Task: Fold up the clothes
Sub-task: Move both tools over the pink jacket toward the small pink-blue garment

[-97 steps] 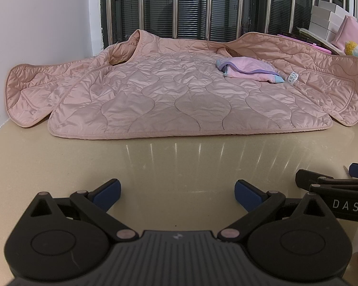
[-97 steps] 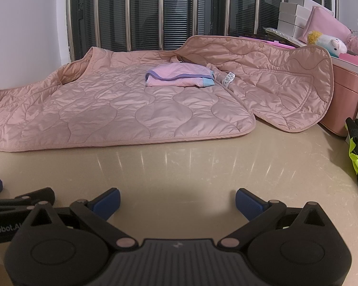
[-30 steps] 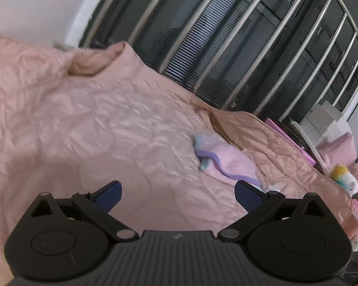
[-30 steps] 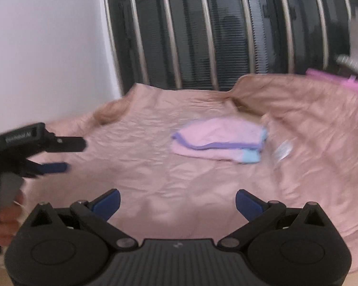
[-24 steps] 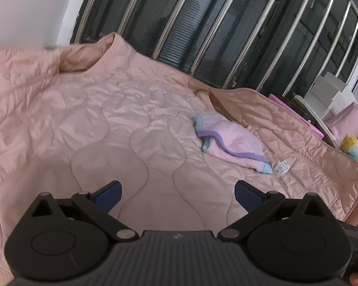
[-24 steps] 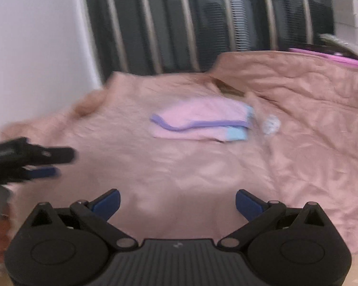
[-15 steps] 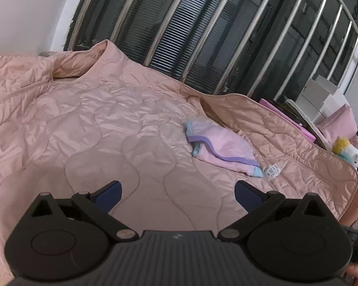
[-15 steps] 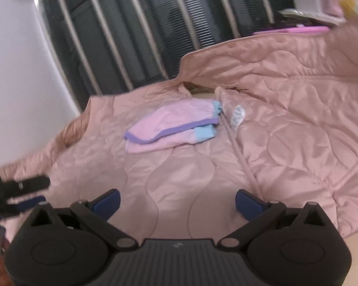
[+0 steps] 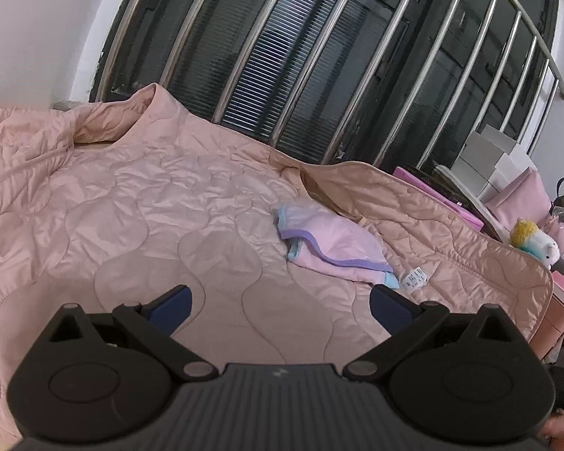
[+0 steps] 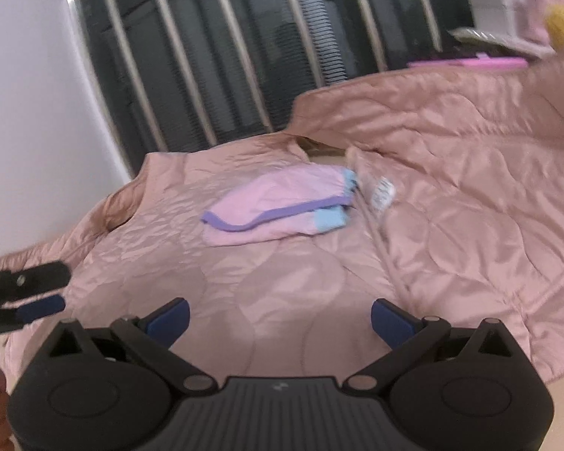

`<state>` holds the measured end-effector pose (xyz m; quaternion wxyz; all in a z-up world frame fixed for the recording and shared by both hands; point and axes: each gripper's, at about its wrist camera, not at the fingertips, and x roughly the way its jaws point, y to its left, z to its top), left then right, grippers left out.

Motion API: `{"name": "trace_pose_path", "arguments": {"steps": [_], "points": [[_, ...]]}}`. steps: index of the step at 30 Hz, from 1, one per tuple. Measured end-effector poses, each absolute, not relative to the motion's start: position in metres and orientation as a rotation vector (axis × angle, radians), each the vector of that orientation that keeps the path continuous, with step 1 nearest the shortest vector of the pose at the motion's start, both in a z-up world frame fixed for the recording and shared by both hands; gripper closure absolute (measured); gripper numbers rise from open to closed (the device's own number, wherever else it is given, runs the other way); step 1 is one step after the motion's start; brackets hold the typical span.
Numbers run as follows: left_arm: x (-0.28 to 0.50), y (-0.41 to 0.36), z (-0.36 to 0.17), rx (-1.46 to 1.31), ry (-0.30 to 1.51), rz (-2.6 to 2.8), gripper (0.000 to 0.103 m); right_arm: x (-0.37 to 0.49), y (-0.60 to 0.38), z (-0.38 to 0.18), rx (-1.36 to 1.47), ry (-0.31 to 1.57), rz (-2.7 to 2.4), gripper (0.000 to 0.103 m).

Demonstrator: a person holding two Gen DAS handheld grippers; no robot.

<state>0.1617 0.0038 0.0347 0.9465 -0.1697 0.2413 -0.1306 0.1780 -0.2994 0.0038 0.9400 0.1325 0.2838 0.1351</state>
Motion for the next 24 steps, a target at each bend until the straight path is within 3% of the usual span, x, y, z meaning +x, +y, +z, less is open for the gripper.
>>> {"name": "trace_pose_path", "arguments": {"steps": [24], "points": [[0.1643, 0.0031, 0.0294, -0.345, 0.523, -0.282, 0.0, 0.1806, -0.2994, 0.0009, 0.282, 0.587, 0.272, 0.0]]}}
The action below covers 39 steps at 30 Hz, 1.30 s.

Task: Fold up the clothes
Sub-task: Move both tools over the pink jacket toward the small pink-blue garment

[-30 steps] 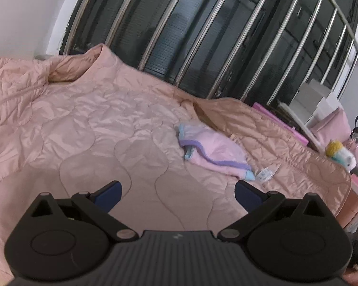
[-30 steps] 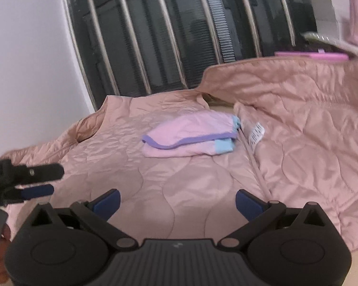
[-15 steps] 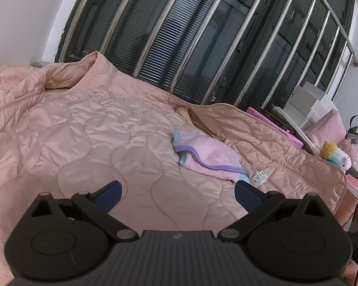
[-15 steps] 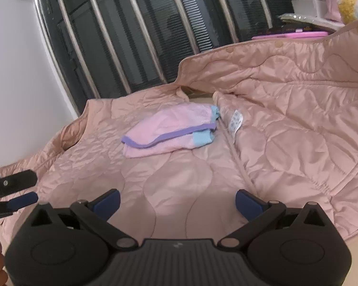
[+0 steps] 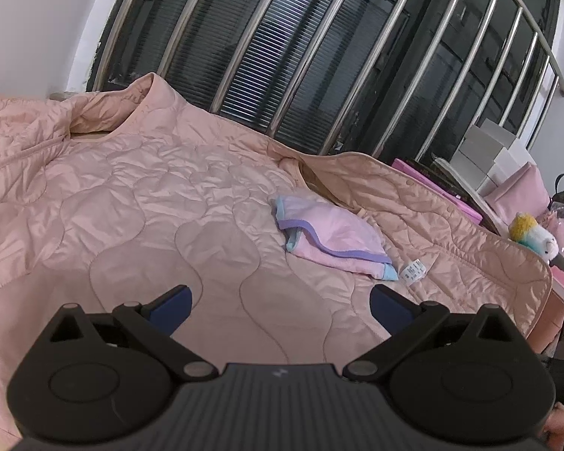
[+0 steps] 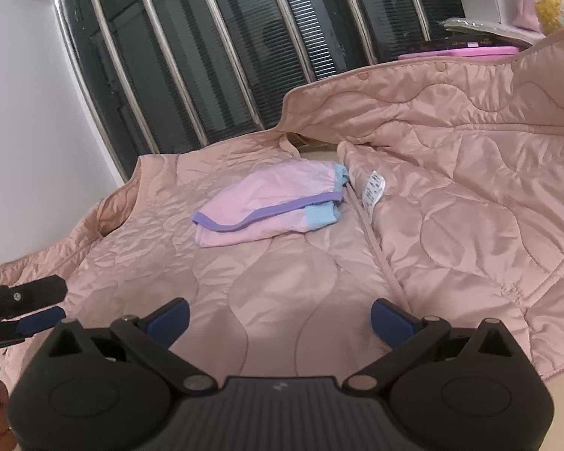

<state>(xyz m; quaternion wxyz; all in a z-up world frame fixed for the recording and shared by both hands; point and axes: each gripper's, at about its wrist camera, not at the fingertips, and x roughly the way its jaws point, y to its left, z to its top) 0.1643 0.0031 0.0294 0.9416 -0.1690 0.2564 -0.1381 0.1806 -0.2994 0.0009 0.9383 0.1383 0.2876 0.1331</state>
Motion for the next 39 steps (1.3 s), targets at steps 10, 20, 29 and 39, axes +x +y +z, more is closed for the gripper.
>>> {"name": "trace_pose_path", "arguments": {"steps": [10, 20, 29, 39], "points": [[0.168, 0.002, 0.025, -0.334, 0.55, -0.269, 0.0, 0.18, -0.299, 0.0, 0.292, 0.59, 0.282, 0.0], [0.171, 0.002, 0.021, -0.317, 0.573, -0.244, 0.0, 0.181, -0.295, 0.001, 0.28, 0.6, 0.295, 0.0], [0.167, -0.019, 0.02, -0.182, 0.572, -0.229, 0.0, 0.18, -0.293, 0.002, 0.262, 0.59, 0.282, 0.0], [0.195, -0.087, 0.058, 0.078, 0.526, -0.152, 0.0, 0.177, -0.305, 0.004, 0.291, 0.552, 0.234, 0.0]]}}
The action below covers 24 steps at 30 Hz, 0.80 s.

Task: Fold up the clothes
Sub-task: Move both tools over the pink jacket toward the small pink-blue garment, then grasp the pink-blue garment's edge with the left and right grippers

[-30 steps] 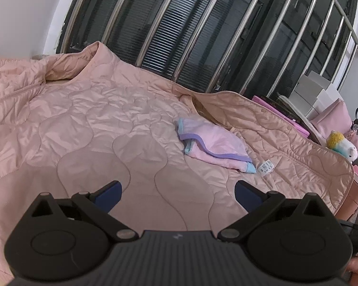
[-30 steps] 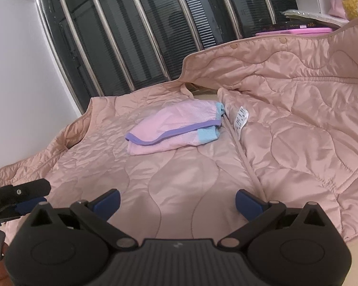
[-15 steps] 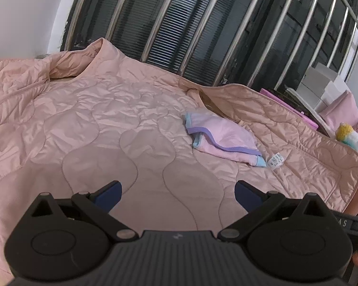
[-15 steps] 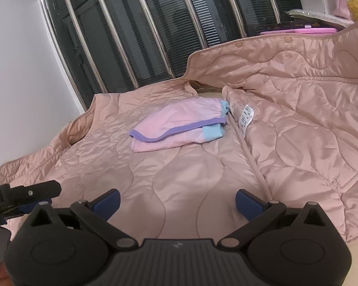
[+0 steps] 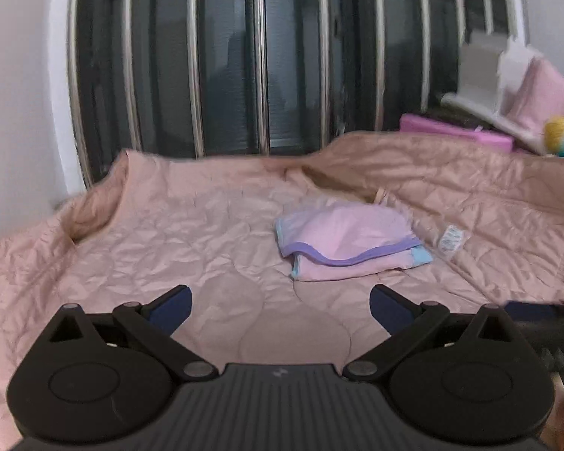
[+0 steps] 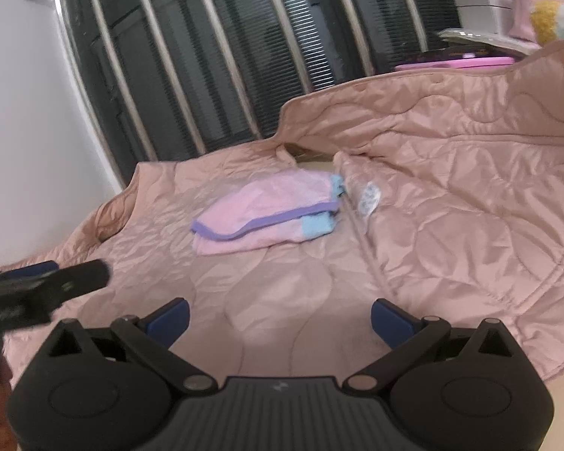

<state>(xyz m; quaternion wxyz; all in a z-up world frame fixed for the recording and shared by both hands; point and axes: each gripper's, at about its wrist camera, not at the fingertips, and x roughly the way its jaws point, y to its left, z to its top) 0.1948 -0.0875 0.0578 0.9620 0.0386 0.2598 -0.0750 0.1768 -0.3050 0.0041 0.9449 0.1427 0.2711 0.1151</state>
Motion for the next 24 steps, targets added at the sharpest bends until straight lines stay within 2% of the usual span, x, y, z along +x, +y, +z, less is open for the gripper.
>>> {"name": "trace_pose_path", "arguments": {"steps": [6, 7, 8, 9, 11, 12, 13, 14, 17, 24], "points": [[0.281, -0.098, 0.046, -0.175, 0.69, -0.217, 0.002, 0.178, -0.319, 0.002, 0.37, 0.542, 0.235, 0.0], [0.292, -0.099, 0.042, -0.183, 0.702, -0.182, 0.006, 0.179, -0.32, 0.001, 0.378, 0.542, 0.237, 0.0], [0.304, -0.1, 0.037, -0.195, 0.714, -0.151, 0.015, 0.179, -0.321, 0.0, 0.382, 0.545, 0.236, 0.0], [0.312, -0.098, 0.031, -0.224, 0.73, -0.136, 0.02, 0.18, -0.321, 0.0, 0.384, 0.549, 0.236, 0.0], [0.325, -0.09, 0.019, -0.321, 0.765, -0.13, 0.047, 0.182, -0.32, -0.001, 0.383, 0.556, 0.238, 0.0], [0.329, -0.085, 0.013, -0.391, 0.788, -0.149, 0.057, 0.182, -0.319, -0.001, 0.378, 0.557, 0.237, 0.0], [0.333, -0.081, 0.007, -0.455, 0.807, -0.169, 0.079, 0.182, -0.318, -0.001, 0.372, 0.557, 0.236, 0.0], [0.335, -0.079, 0.006, -0.496, 0.812, -0.192, 0.09, 0.183, -0.318, -0.002, 0.37, 0.558, 0.236, 0.0], [0.326, -0.073, 0.019, -0.517, 0.745, -0.188, 0.099, 0.183, -0.318, -0.002, 0.377, 0.561, 0.237, 0.0], [0.293, -0.056, 0.073, -0.556, 0.558, -0.267, 0.101, 0.18, -0.32, -0.004, 0.405, 0.566, 0.236, 0.0]]}}
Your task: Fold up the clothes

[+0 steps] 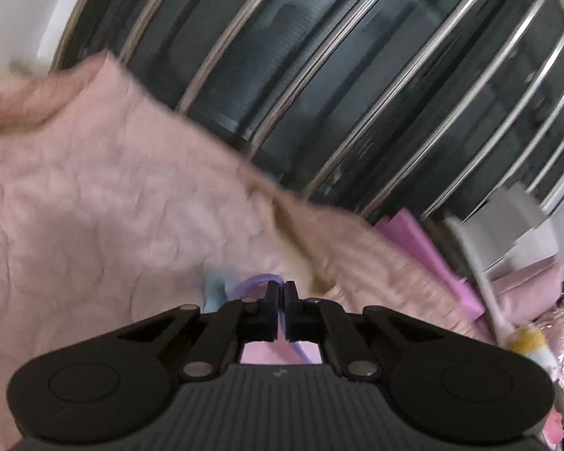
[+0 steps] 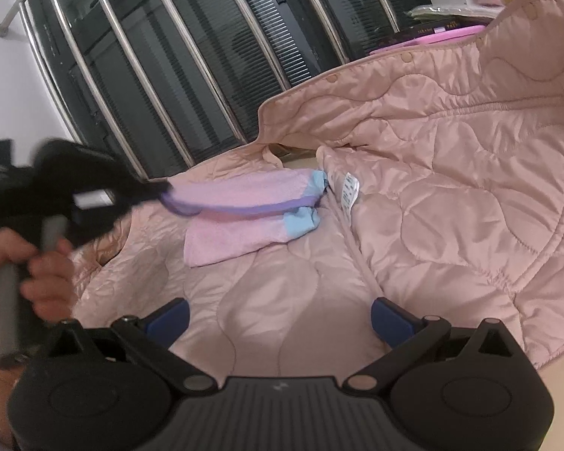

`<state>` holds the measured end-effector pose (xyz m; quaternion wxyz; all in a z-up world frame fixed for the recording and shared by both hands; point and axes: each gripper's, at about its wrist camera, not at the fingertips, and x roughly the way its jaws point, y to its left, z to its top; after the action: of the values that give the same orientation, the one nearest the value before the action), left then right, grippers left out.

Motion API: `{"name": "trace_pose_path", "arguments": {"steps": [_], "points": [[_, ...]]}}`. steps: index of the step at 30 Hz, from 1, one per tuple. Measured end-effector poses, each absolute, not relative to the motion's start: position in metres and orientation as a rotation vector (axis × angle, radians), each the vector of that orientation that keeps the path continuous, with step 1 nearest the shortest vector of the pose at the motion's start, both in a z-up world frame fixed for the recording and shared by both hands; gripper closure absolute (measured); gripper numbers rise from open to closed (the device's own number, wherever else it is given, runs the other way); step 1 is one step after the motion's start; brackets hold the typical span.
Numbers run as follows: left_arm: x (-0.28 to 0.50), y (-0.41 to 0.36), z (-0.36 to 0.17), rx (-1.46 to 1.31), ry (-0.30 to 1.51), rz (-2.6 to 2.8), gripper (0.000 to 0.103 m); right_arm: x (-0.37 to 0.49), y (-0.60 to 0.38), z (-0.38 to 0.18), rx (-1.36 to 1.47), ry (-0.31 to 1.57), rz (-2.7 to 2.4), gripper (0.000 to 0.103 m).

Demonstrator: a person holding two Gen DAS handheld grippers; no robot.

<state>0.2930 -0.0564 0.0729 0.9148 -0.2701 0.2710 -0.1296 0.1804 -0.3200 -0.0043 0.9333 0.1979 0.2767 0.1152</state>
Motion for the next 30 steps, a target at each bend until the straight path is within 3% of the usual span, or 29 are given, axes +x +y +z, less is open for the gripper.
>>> {"name": "trace_pose_path", "arguments": {"steps": [8, 15, 17, 18, 19, 20, 23, 28, 30], "points": [[0.264, -0.05, 0.127, -0.522, 0.418, -0.345, 0.102, 0.183, -0.288, 0.017, 0.153, 0.52, 0.187, 0.0], [0.25, -0.045, 0.142, -0.49, 0.389, -0.361, 0.102, 0.232, -0.226, 0.051, -0.111, 0.405, 0.199, 0.008], [0.246, -0.042, 0.144, -0.479, 0.37, -0.359, 0.102, 0.255, -0.214, 0.049, -0.142, 0.44, 0.181, 0.019], [0.243, -0.039, 0.146, -0.469, 0.358, -0.356, 0.102, 0.265, -0.213, 0.046, -0.143, 0.472, 0.16, 0.044], [0.241, -0.036, 0.147, -0.461, 0.348, -0.353, 0.102, 0.272, -0.216, 0.042, -0.126, 0.504, 0.14, 0.062], [0.239, -0.033, 0.148, -0.463, 0.344, -0.354, 0.103, 0.275, -0.224, 0.041, -0.079, 0.52, 0.139, 0.094], [0.231, -0.022, 0.155, -0.471, 0.314, -0.345, 0.103, 0.272, -0.248, 0.047, 0.037, 0.508, 0.127, 0.096], [0.216, -0.021, 0.171, -0.417, 0.269, -0.348, 0.103, 0.231, -0.266, 0.101, 0.064, 0.307, 0.14, 0.098], [0.209, -0.029, 0.177, -0.361, 0.265, -0.386, 0.083, 0.22, -0.268, 0.127, 0.053, 0.247, 0.154, 0.098]]}}
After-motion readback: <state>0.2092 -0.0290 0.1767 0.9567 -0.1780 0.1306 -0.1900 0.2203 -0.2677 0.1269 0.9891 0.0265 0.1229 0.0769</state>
